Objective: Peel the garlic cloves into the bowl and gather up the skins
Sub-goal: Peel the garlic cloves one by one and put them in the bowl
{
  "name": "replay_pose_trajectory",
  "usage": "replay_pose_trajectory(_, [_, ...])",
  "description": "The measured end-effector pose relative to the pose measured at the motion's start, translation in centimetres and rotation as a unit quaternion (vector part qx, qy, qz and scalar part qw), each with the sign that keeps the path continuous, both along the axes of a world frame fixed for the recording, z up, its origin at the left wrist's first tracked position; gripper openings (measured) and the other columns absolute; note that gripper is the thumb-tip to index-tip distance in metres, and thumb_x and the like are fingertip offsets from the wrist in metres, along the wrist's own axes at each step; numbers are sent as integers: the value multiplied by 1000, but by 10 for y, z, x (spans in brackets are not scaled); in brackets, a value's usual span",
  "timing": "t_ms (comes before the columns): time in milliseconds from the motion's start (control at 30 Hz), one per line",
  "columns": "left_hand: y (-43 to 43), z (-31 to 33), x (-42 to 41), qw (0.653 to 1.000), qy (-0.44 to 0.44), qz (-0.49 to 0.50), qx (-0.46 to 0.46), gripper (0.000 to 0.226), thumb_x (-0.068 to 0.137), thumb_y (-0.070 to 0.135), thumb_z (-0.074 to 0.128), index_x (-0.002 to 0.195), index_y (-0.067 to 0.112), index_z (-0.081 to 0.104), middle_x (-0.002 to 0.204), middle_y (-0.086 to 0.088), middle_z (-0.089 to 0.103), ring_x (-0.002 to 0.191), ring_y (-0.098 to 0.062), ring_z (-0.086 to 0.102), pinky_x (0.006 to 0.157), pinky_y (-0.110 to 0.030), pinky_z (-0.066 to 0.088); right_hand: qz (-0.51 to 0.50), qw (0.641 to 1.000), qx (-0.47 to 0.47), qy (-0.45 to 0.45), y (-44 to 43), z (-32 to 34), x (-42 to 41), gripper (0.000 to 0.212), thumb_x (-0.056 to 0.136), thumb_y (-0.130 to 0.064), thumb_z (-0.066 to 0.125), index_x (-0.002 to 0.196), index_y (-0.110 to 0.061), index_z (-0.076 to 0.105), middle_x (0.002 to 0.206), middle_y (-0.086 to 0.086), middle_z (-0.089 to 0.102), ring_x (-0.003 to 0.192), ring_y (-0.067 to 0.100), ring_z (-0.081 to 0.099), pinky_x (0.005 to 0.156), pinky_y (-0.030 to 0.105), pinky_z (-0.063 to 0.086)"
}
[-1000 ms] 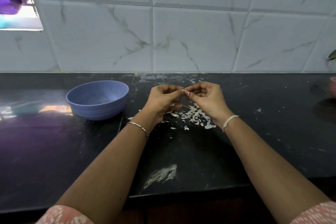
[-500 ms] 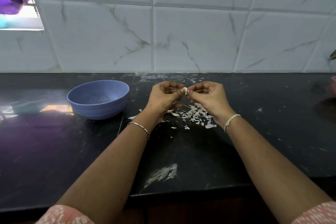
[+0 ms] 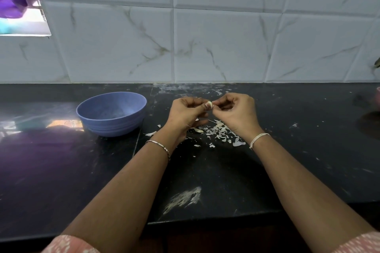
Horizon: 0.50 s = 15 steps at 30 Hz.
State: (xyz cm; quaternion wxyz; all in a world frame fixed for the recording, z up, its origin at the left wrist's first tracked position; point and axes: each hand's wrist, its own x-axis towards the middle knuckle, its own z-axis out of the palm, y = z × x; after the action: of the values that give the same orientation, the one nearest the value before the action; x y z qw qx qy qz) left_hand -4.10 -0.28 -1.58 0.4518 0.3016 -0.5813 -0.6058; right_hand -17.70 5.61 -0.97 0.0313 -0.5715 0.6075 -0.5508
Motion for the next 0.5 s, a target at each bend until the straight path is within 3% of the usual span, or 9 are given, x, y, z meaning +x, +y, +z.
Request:
replay_pose_trajectory(133, [0,0,0,1000,6,-1,4,8,86,7,71,94,3,71,80,-7,68,67,-12,64,58,-23,57,-3,1000,1,12,1,1,1,6,75,-13,77,77,-18,74,72,-8,72,66,5,69,69,29,60])
replay_pose_trajectory(367, [-2,-1,-2,999,-10,-2,-31,17,82,-1,73,96,9,71,81,-3,69,70,-11,67,62,-26,60,13,999,6,-51,-2,2,0,13,75,-9,80,76,-20,74,76,-8,73,68,1,68,68,17,56])
replay_pose_trajectory(500, [-6,-3,-4,995,-53,29,-78,18,84,2,74,100,10,72,81,-4,69,70,-15,67,69,-37,60,22,997,10,-75,-4,0,-1,11,74,-9,81,76,-16,74,76,-4,74,69,5,69,69,19,56])
